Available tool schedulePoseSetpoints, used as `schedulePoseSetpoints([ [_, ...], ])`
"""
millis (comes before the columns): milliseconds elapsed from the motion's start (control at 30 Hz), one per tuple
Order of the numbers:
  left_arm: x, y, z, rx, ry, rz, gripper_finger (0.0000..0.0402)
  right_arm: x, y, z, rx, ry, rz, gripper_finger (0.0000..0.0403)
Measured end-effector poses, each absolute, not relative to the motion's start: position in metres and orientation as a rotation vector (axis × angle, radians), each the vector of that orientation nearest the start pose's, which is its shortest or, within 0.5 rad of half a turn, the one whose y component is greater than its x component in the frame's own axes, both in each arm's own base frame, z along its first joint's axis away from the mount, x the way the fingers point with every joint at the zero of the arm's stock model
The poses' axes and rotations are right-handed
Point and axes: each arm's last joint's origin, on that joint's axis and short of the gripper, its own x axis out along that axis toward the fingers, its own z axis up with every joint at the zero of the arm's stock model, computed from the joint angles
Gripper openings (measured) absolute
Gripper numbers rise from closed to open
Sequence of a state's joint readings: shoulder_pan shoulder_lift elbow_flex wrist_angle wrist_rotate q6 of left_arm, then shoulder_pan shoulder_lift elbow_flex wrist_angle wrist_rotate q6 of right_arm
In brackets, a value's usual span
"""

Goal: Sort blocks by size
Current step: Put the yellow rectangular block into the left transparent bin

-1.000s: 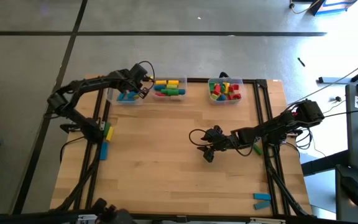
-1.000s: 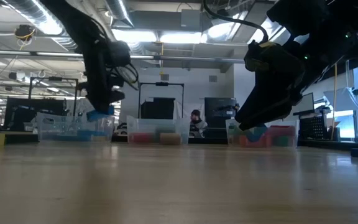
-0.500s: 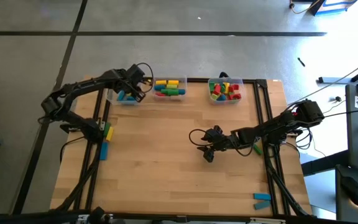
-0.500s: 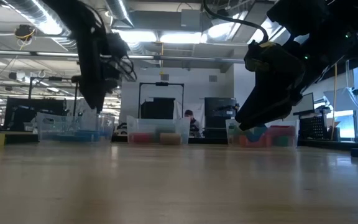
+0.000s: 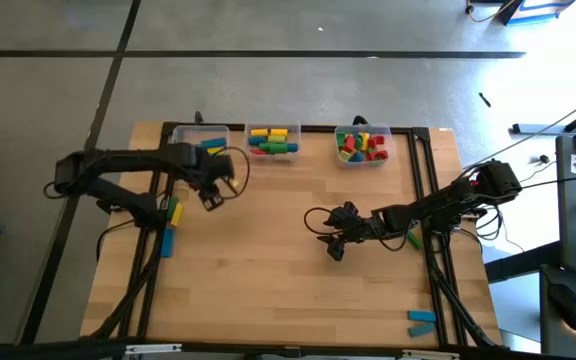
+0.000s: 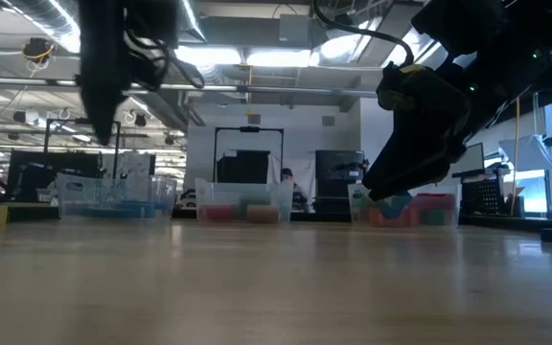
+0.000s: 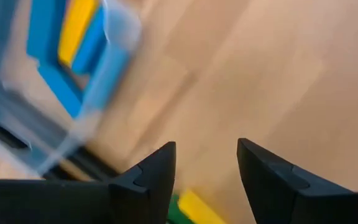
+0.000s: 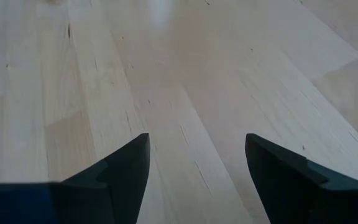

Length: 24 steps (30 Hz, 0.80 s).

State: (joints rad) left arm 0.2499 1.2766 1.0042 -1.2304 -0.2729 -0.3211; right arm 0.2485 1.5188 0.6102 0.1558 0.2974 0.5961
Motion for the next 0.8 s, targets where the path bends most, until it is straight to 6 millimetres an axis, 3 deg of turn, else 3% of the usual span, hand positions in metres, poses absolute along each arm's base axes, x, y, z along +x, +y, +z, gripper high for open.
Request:
schedulePoseSetpoints([
  [200, 0.190, 0.030, 0.247, -0.293, 1.476, 0.735, 0.0151, 0.268, 0.059, 0.146, 0.367, 0.682, -0.259, 0.0257],
  [433, 0.171, 0.015, 0.210, -0.288, 1.586, 0.810, 0.0123, 0.268, 0.059, 0.146, 0.368, 0.682, -0.258, 0.0257],
  [800, 0.159, 0.005, 0.173, -0.264, 1.685, 0.834, 0.0026, 0.268, 0.059, 0.146, 0.366, 0.670, -0.267, 0.0257],
])
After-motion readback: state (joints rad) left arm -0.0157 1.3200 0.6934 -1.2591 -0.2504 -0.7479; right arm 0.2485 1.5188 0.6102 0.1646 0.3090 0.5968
